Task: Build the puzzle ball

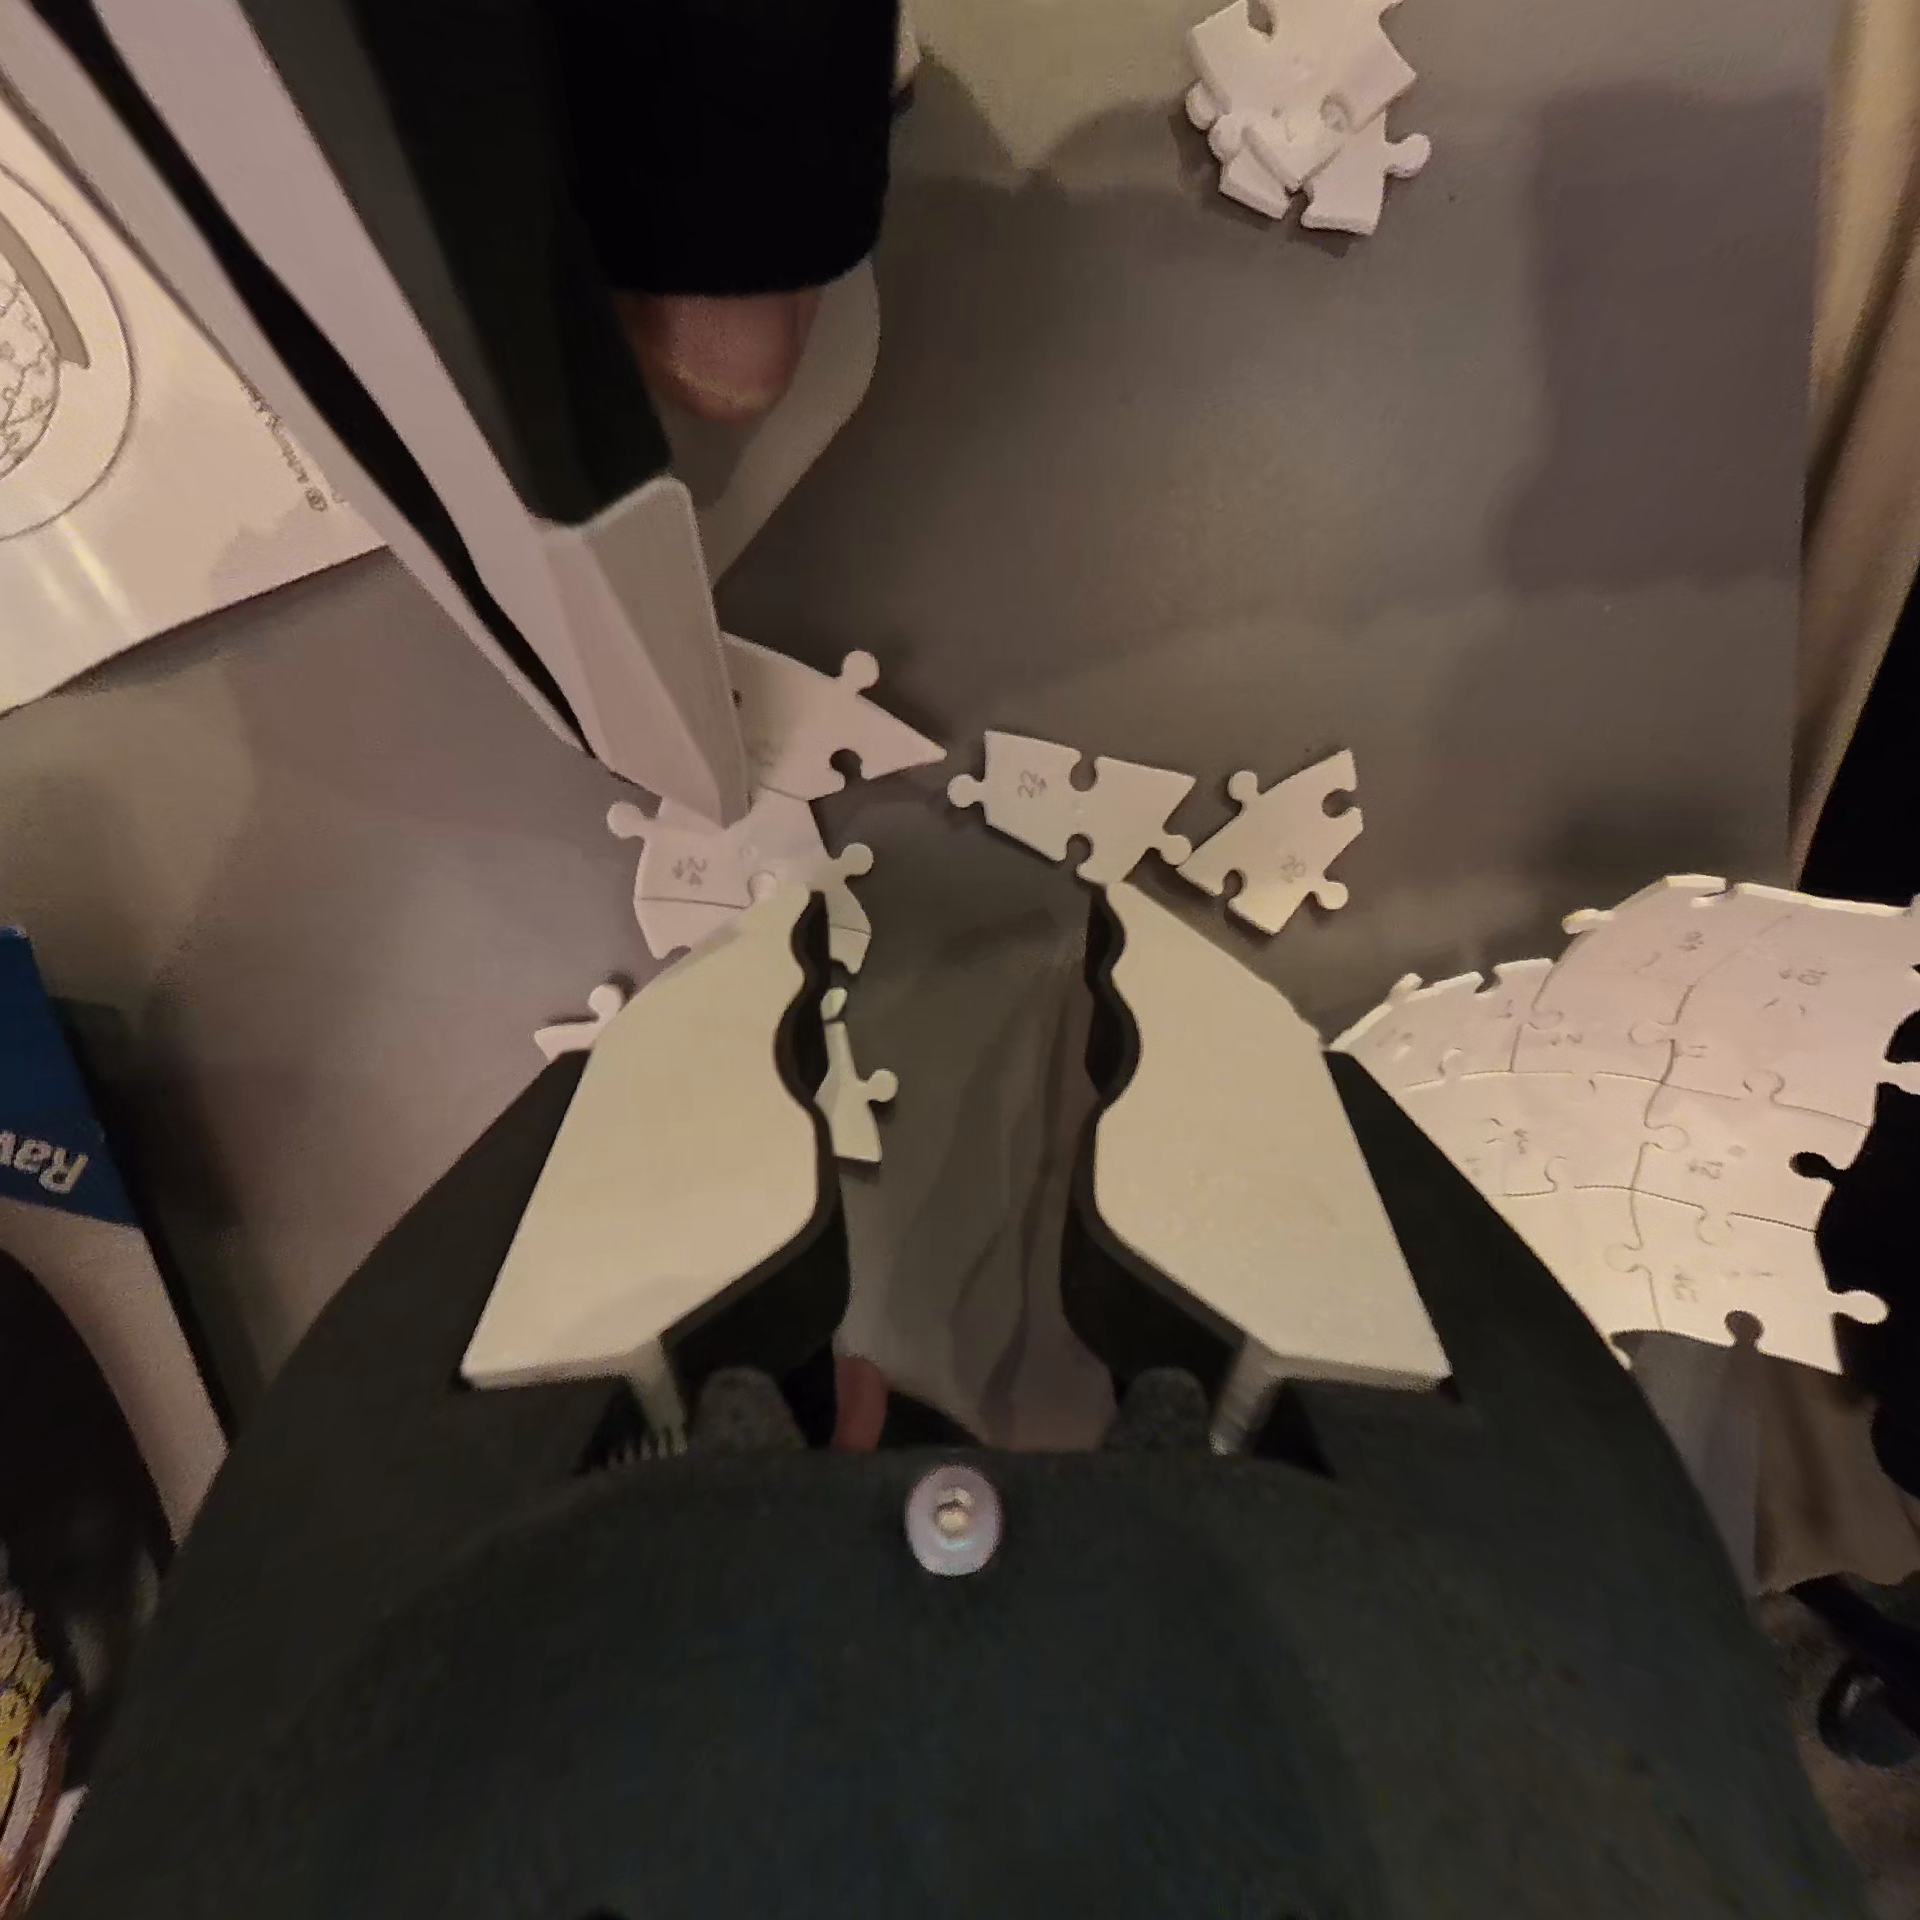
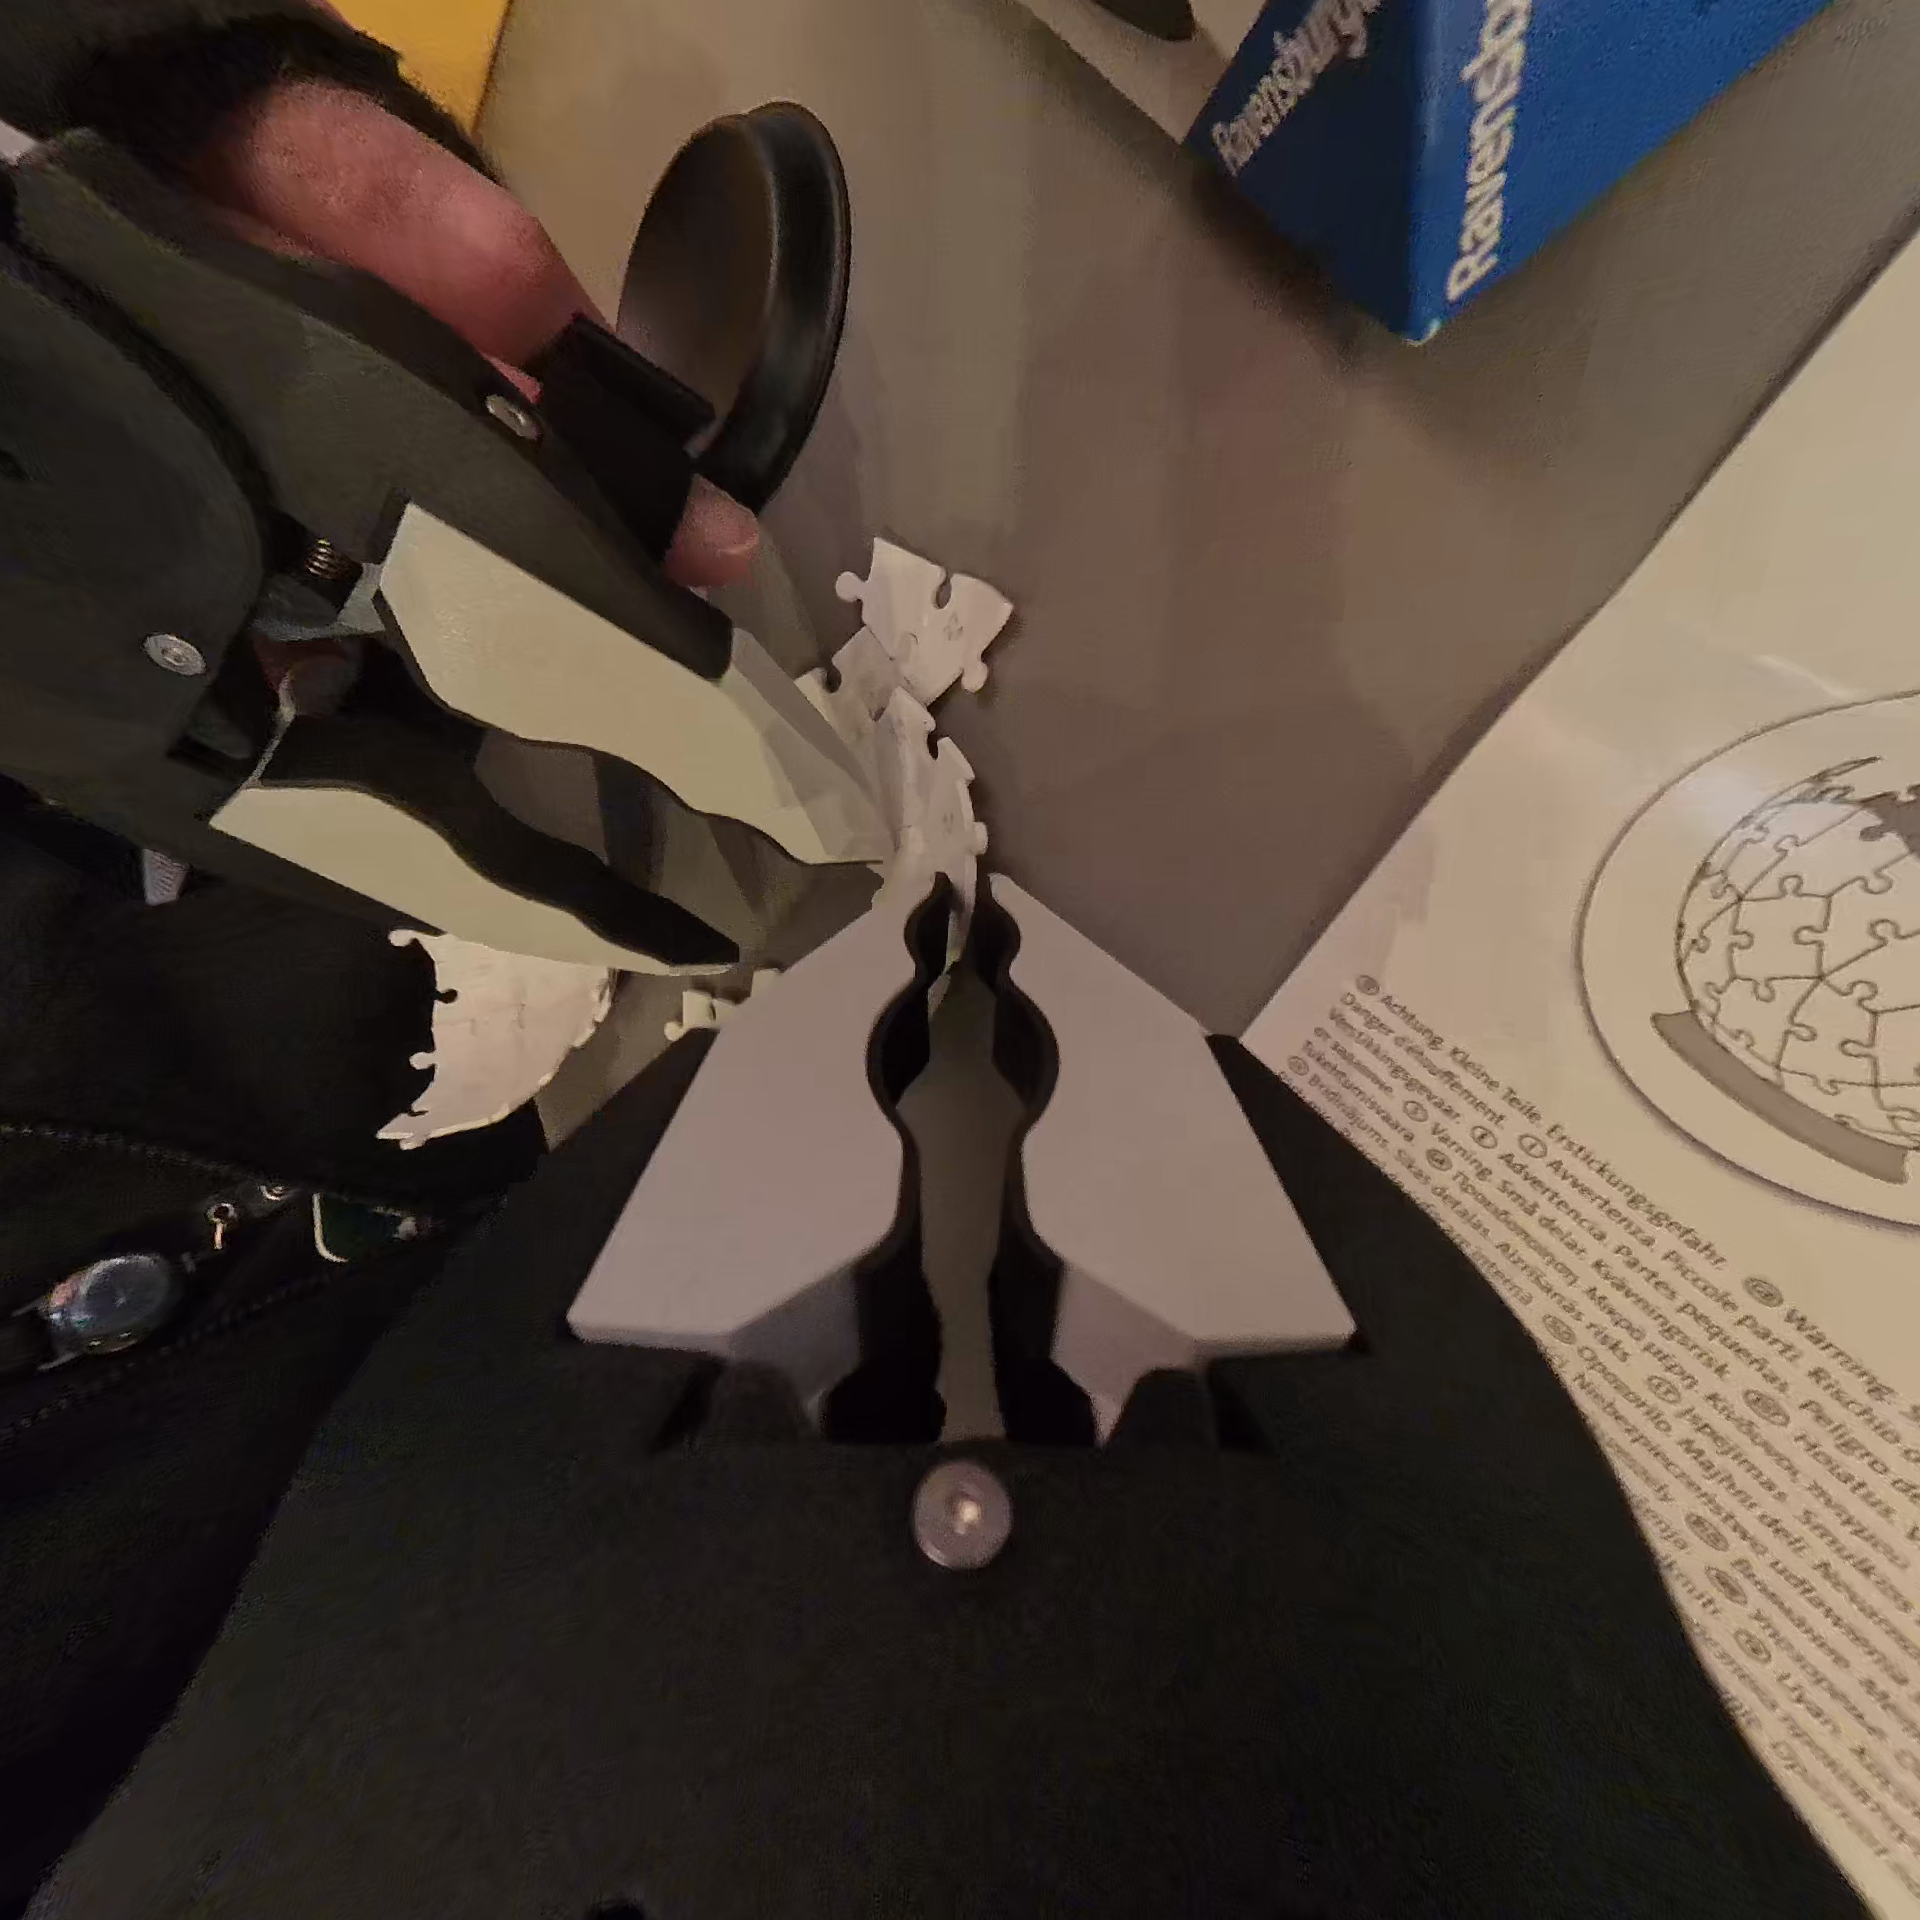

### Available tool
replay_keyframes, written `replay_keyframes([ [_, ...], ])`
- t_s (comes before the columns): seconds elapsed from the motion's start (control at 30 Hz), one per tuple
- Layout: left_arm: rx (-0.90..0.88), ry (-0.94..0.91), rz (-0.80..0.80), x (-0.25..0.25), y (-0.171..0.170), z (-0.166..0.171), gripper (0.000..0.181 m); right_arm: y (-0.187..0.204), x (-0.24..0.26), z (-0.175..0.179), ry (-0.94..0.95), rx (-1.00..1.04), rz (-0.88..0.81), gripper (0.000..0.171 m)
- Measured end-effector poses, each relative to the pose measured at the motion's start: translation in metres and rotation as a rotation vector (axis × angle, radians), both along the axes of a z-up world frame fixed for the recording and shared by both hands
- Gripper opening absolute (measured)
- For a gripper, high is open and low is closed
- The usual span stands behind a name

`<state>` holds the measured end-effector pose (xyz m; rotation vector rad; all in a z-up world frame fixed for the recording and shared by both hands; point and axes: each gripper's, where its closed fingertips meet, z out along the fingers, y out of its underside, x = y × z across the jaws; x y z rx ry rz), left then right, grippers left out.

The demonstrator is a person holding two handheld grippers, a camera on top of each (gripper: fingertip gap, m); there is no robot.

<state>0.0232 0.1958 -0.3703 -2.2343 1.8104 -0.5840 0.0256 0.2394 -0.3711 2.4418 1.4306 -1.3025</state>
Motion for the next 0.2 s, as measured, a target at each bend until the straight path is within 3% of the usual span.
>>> replay_keyframes([
  [0.03,-0.007,-0.001,0.003,-0.0011,-0.0005,0.0001,0.047,0.0005,0.0,-0.0002,0.005,-0.009,-0.007,0.004],
  [0.2,-0.014,-0.011,0.016,-0.0021,0.0001,0.0,0.048,0.0002,0.0002,0.0011,0.013,-0.015,-0.009,0.005],
])
